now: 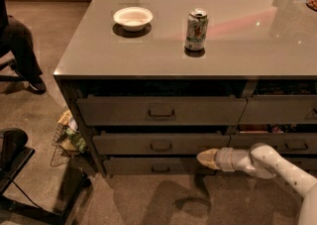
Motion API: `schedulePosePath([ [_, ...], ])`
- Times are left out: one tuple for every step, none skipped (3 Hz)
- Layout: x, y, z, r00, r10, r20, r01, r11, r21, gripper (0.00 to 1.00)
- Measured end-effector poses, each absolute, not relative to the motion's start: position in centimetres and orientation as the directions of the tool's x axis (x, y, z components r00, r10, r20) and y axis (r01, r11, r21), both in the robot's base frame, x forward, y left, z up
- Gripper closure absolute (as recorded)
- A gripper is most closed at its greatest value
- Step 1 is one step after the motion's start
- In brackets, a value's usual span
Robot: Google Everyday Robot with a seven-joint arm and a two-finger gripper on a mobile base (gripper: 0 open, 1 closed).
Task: Close middle drawer
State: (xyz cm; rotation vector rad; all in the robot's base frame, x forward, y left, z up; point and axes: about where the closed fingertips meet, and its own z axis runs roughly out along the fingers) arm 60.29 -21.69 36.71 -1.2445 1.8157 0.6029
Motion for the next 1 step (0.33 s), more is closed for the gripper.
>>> schedulePosePath([
  [60.29,-21.69,36.71,-0.162,-0.517,-0.841,-0.917,0.393,-0.066,1.0],
])
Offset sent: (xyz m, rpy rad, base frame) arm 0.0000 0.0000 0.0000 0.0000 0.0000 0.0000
